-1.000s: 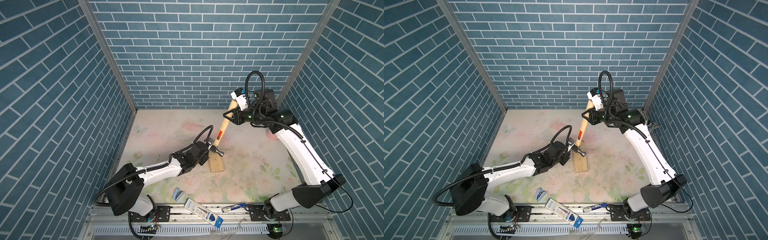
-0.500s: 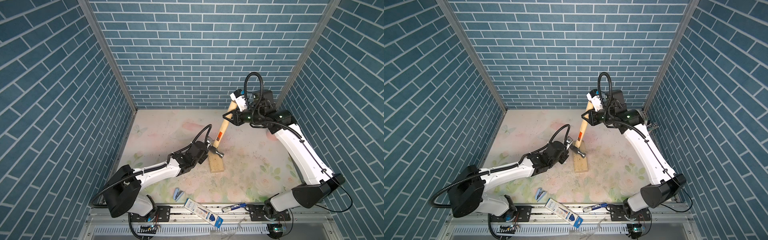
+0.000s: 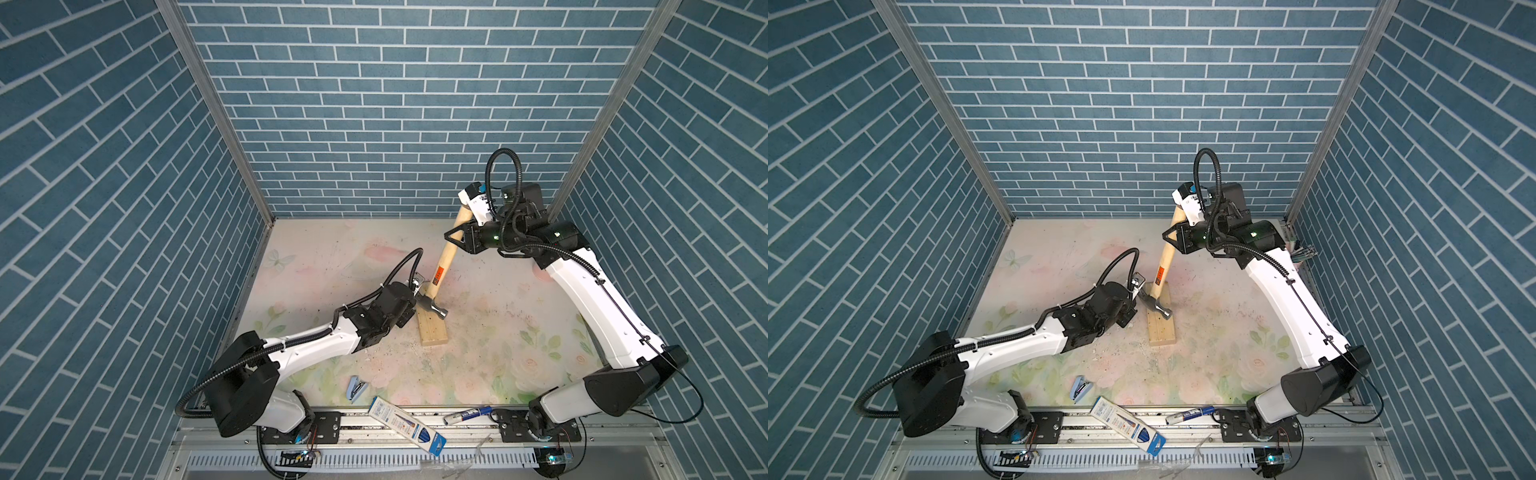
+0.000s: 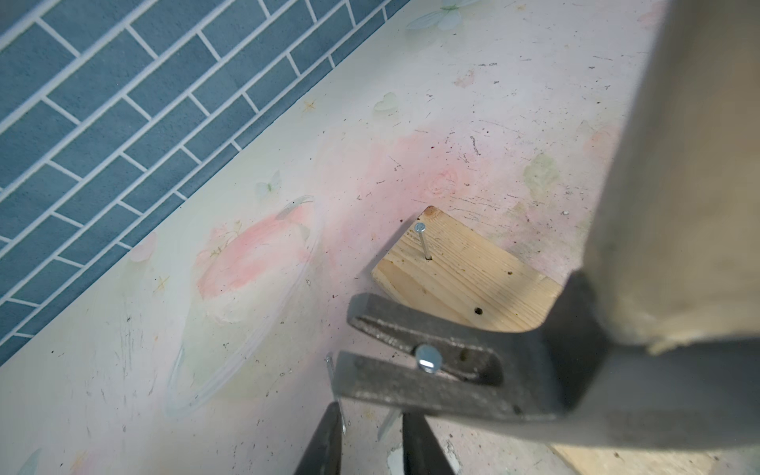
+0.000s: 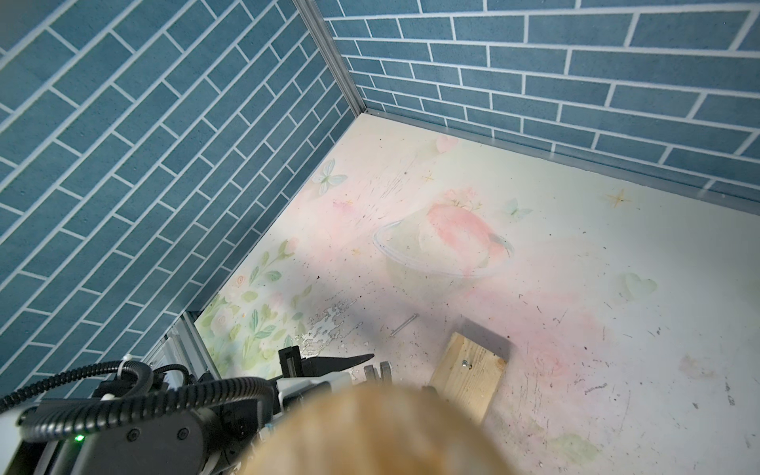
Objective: Use a claw hammer to pull out a nail
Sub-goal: Pick up the nail with the hammer.
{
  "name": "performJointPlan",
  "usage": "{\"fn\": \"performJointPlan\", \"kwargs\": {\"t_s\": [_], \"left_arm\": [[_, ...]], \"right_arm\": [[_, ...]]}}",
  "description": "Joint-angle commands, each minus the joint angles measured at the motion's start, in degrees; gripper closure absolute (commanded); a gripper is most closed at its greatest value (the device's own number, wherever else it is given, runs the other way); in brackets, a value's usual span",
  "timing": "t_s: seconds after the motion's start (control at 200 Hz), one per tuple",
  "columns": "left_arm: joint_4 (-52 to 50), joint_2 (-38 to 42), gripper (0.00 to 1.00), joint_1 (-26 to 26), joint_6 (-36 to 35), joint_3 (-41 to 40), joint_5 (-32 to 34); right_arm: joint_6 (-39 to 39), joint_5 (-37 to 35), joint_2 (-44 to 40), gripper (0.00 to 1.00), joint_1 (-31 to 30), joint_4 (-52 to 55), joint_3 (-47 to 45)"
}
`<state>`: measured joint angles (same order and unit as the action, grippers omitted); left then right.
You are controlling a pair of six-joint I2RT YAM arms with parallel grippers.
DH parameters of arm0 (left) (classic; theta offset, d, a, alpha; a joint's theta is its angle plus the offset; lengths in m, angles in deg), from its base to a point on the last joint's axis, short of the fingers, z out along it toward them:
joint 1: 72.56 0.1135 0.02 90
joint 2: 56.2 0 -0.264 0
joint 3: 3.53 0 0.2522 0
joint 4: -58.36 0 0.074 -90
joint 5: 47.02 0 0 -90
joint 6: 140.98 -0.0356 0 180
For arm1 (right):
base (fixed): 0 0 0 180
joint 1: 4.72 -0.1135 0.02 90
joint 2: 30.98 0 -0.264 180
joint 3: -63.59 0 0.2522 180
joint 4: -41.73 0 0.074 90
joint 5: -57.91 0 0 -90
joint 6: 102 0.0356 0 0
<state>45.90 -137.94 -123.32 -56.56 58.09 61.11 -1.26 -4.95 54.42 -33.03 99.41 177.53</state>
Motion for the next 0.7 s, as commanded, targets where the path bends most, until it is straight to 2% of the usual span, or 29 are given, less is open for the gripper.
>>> {"fn": "performJointPlan", "kwargs": {"t_s": [0.0,0.195,0.515,0.695], "left_arm": [[0.1,0.5,0.73,-0.2,0.3,0.3,-1.6],[0.0,0.3,0.74,-0.3,0.0,0.7,-3.8],[0.0,-0.2,0.88,-0.2,-0.3,1.4,-4.4],[-0.2,0.1,0.92,-0.2,-0.6,1.7,-4.6]], "right_arm": [[4.5,3.7,-1.6,1.0,0.1,-5.2,1.4],[4.5,3.8,-1.6,1.0,0.1,-5.2,1.7],[4.6,3.9,-1.6,1.0,0.1,-5.2,1.3],[4.6,4.0,-1.5,1.0,0.1,-5.2,1.0]]}}
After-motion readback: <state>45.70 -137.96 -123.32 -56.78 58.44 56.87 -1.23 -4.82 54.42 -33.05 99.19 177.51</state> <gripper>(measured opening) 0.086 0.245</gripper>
